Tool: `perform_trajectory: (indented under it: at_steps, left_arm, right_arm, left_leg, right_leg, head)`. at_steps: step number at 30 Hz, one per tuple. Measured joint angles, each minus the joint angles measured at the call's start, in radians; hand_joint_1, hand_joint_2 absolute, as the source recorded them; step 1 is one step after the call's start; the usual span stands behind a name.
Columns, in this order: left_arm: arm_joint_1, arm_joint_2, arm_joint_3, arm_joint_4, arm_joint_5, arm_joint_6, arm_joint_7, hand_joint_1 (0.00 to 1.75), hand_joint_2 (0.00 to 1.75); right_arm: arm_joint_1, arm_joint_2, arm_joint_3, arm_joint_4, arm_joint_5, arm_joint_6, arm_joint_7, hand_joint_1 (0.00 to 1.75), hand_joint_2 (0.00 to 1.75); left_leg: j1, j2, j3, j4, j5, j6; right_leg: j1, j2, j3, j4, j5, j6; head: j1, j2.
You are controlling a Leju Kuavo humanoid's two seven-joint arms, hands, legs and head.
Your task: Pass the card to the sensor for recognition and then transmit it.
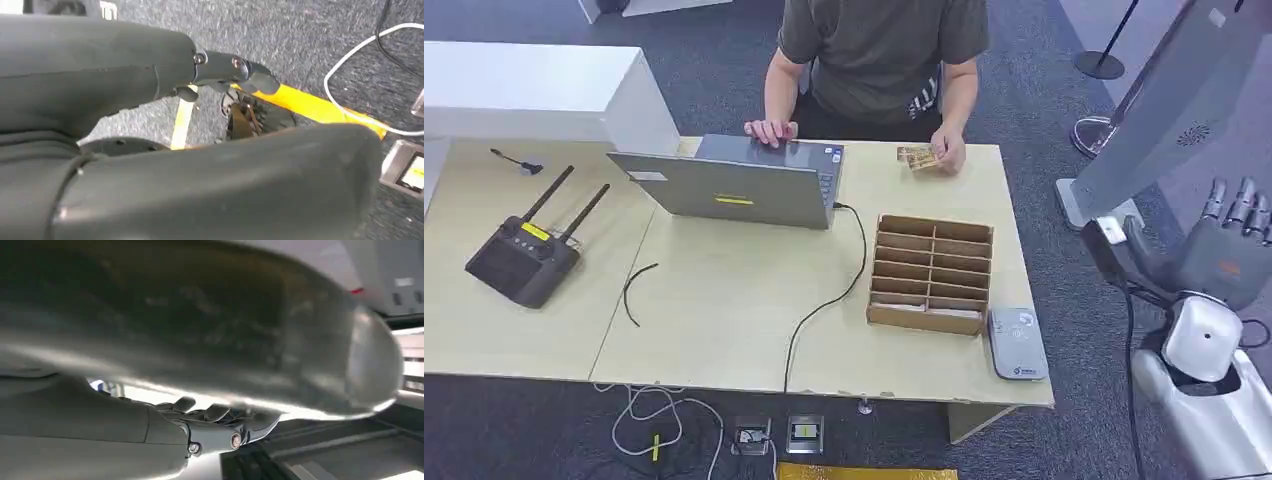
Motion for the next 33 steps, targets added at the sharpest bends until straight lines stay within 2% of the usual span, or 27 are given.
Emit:
perform_trajectory:
  at_steps: [7,9,11,13,16,18,21,25,28,31,33]
  left_arm:
    - [0.002,-0.013,0.005,0.002,0.033,0.021,-0.005,0.0,0.0]
    - [0.002,-0.017,0.011,0.003,0.042,0.034,-0.013,0.0,0.0]
    - [0.002,-0.019,0.016,0.003,0.05,0.046,-0.027,0.0,0.0]
    - [0.002,-0.023,0.023,0.004,0.057,0.053,-0.034,0.0,0.0]
    - [0.002,-0.028,0.039,0.007,0.069,0.071,-0.041,0.0,0.0]
    - [0.002,-0.034,0.048,0.008,0.073,0.077,-0.052,0.0,0.0]
    - [0.002,-0.037,0.062,0.009,0.074,0.078,-0.061,0.0,0.0]
    - [0.002,-0.041,0.079,0.01,0.07,0.06,-0.075,0.0,0.0]
    - [0.005,-0.041,0.081,0.012,0.062,0.036,-0.079,0.0,0.0]
    - [0.004,-0.04,0.085,0.013,0.05,0.016,-0.073,0.0,0.0]
    - [0.005,-0.034,0.086,0.013,0.046,0.002,-0.05,0.0,0.0]
  right_arm:
    - [0.12,-0.036,-0.169,0.009,-0.143,-0.01,-0.01,0.0,0.0]
    - [0.146,-0.042,-0.196,0.023,-0.182,-0.013,-0.038,0.0,0.0]
    - [0.17,-0.045,-0.21,0.046,-0.247,-0.014,-0.095,0.0,0.0]
    - [0.191,-0.045,-0.22,0.071,-0.277,-0.023,-0.116,0.0,0.0]
    - [0.214,-0.038,-0.244,0.118,-0.357,-0.109,-0.128,0.0,0.0]
    - [0.232,-0.031,-0.262,0.16,-0.452,-0.186,-0.171,0.0,0.0]
    - [0.259,-0.017,-0.283,0.219,-0.562,-0.247,-0.231,0.0,0.0]
    - [0.326,0.021,-0.346,0.345,-0.725,-0.3,-0.353,0.0,0.0]
    - [0.384,0.07,-0.415,0.409,-0.806,-0.304,-0.5,0.0,0.0]
    - [0.394,0.13,-0.52,0.52,-0.858,-0.306,-0.666,0.0,0.0]
    - [0.395,0.176,-0.61,0.633,-0.854,-0.307,-0.726,0.0,0.0]
  left_leg:
    - [0.0,-0.001,-0.001,0.0,0.0,0.0]
    - [0.0,0.0,-0.001,0.0,0.0,0.0]
    - [0.0,0.0,0.0,0.0,0.0,0.0]
    - [0.0,0.0,-0.001,0.0,0.0,0.0]
    - [0.0,-0.001,0.0,0.0,0.0,0.0]
    - [0.0,-0.001,0.0,0.0,0.0,0.0]
    - [0.0,0.0,-0.001,-0.001,0.0,0.0]
    - [0.001,-0.004,-0.001,0.0,0.0,-0.001]
    - [0.001,-0.002,-0.002,-0.001,-0.001,-0.001]
    - [0.001,0.002,0.0,-0.001,-0.001,-0.001]
    - [0.001,0.001,0.0,-0.001,-0.001,-0.001]
  right_leg:
    - [0.0,-0.001,0.0,0.0,0.0,0.0]
    - [0.0,0.0,0.0,0.0,0.0,0.0]
    - [0.0,0.0,0.0,0.0,0.0,0.0]
    - [0.0,0.0,0.0,0.0,0.0,0.0]
    - [0.0,0.0,-0.001,0.0,0.0,0.0]
    - [0.0,0.0,-0.001,0.0,0.0,0.0]
    - [0.0,0.0,-0.002,0.0,0.0,0.0]
    - [0.001,-0.004,-0.001,0.0,-0.001,0.0]
    - [0.001,-0.002,-0.002,0.0,-0.001,-0.001]
    - [0.001,0.002,-0.003,0.0,-0.001,-0.001]
    - [0.002,0.002,-0.002,0.0,-0.001,-0.001]
  head:
    - [0.0,0.0]
    - [0.0,0.0]
    - [0.0,0.0]
    - [-0.001,0.0]
    - [0.0,0.0]
    - [0.0,0.0]
    - [-0.001,0.0]
    - [0.0,0.0]
    - [0.0,0.0]
    - [0.0,0.0]
    - [0.0,0.0]
